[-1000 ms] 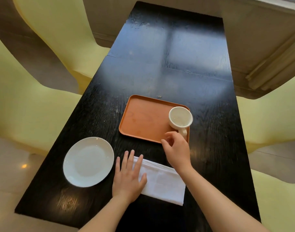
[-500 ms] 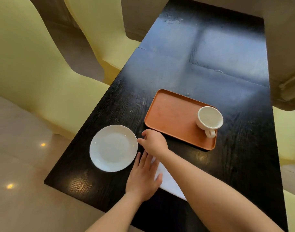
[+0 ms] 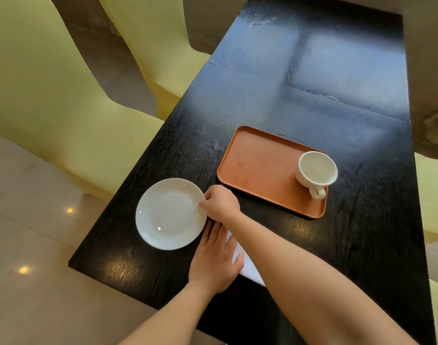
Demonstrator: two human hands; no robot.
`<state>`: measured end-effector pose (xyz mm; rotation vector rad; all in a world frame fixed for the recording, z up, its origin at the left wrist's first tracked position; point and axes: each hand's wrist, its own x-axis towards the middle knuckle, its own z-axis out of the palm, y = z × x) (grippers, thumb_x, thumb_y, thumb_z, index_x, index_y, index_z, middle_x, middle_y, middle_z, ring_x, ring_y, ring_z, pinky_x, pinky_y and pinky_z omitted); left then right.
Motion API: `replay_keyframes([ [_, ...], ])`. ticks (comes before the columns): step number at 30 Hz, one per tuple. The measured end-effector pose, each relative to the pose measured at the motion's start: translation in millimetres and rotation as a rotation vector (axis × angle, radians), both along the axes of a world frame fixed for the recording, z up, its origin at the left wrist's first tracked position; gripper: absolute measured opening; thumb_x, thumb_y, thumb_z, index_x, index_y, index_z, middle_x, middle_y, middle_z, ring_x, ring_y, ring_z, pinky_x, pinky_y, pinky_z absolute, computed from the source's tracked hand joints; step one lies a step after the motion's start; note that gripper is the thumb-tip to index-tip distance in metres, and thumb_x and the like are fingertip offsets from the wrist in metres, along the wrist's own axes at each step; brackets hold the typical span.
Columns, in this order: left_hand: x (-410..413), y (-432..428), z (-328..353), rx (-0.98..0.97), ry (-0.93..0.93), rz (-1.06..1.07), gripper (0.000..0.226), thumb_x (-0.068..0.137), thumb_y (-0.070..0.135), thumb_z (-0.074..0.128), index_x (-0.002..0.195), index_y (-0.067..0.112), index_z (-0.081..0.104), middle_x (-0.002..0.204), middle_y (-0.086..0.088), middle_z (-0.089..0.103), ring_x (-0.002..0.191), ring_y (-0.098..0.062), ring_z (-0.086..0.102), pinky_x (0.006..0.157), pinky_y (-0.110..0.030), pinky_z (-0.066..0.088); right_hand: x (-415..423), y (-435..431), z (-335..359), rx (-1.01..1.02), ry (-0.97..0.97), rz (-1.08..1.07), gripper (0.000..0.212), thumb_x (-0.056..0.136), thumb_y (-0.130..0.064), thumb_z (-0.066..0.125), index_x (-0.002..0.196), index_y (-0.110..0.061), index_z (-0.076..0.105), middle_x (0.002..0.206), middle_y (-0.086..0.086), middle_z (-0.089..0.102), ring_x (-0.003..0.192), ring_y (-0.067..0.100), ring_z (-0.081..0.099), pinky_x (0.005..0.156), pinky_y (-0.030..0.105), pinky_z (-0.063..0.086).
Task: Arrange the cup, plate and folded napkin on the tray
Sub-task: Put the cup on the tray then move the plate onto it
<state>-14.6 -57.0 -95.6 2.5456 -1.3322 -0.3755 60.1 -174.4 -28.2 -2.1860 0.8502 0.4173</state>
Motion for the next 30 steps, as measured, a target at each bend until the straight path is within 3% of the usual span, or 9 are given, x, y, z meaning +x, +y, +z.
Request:
replay_keyframes([
  [4,0,0,1,0.026,-0.001,-0.004,0.072,0.095,0.053,0.036,0.155,0.018,0.016,0.164,-0.015,0.024,0.153,-0.030,0.017,0.122,-0.045,0.009,-3,-6,6,0.053,-0.065,-0.112,0.011,0.090,-0.013,0.067,0.094,-0.008,0.076,0.089,0.013,0.078,0.083,0.032,0.075,0.076,0.050,0.064],
  [8,1,-1,2,0.072,0.037,-0.016,0.074,0.094,0.055,0.021,0.154,0.030,-0.014,0.167,-0.005,-0.012,0.151,-0.020,-0.023,0.121,-0.042,-0.016,-18,-33,15,0.152,-0.155,-0.301,0.010,0.089,-0.012,0.068,0.081,-0.013,0.074,0.086,0.013,0.078,0.084,0.033,0.076,0.079,0.054,0.065],
  [10,1,-2,4,0.109,0.026,-0.023,0.073,0.094,0.056,0.017,0.154,0.030,-0.017,0.165,-0.005,-0.017,0.149,-0.019,-0.027,0.120,-0.044,-0.021,-29,-51,18,0.243,-0.227,-0.476,0.017,0.091,-0.007,0.067,0.076,-0.014,0.073,0.089,0.016,0.078,0.088,0.035,0.076,0.082,0.056,0.064],
  [15,-3,-3,18,0.144,-0.011,-0.012,0.072,0.091,0.051,0.040,0.155,0.020,0.029,0.162,-0.014,0.029,0.152,-0.030,0.019,0.118,-0.055,0.007,-53,-97,16,0.409,-0.344,-0.899,0.017,0.097,-0.005,0.066,0.083,-0.013,0.069,0.100,0.017,0.076,0.094,0.034,0.075,0.072,0.039,0.065],
  [20,-1,-3,21,0.167,-0.001,-0.011,0.072,0.091,0.052,0.042,0.154,0.021,0.032,0.162,-0.013,0.030,0.152,-0.030,0.021,0.117,-0.055,0.011,-55,-124,3,0.385,-0.364,-1.148,0.019,0.092,-0.004,0.072,0.079,-0.015,0.066,0.098,0.012,0.072,0.100,0.033,0.070,0.096,0.049,0.058],
  [26,-1,-2,20,0.162,0.001,-0.018,0.074,0.086,0.053,0.049,0.151,0.020,0.039,0.157,-0.014,0.040,0.147,-0.031,0.033,0.113,-0.055,0.018,-43,-129,-4,0.503,-0.351,-1.304,0.014,0.096,-0.004,0.070,0.086,-0.010,0.063,0.104,0.016,0.073,0.094,0.033,0.073,0.084,0.045,0.064],
  [30,-1,-1,19,0.160,0.007,-0.030,0.076,0.083,0.053,0.053,0.151,0.020,0.040,0.156,-0.014,0.042,0.146,-0.031,0.035,0.112,-0.056,0.020,-35,-131,-4,0.557,-0.343,-1.356,0.011,0.097,-0.002,0.068,0.107,-0.003,0.064,0.108,0.018,0.072,0.089,0.032,0.074,0.084,0.046,0.065],
])
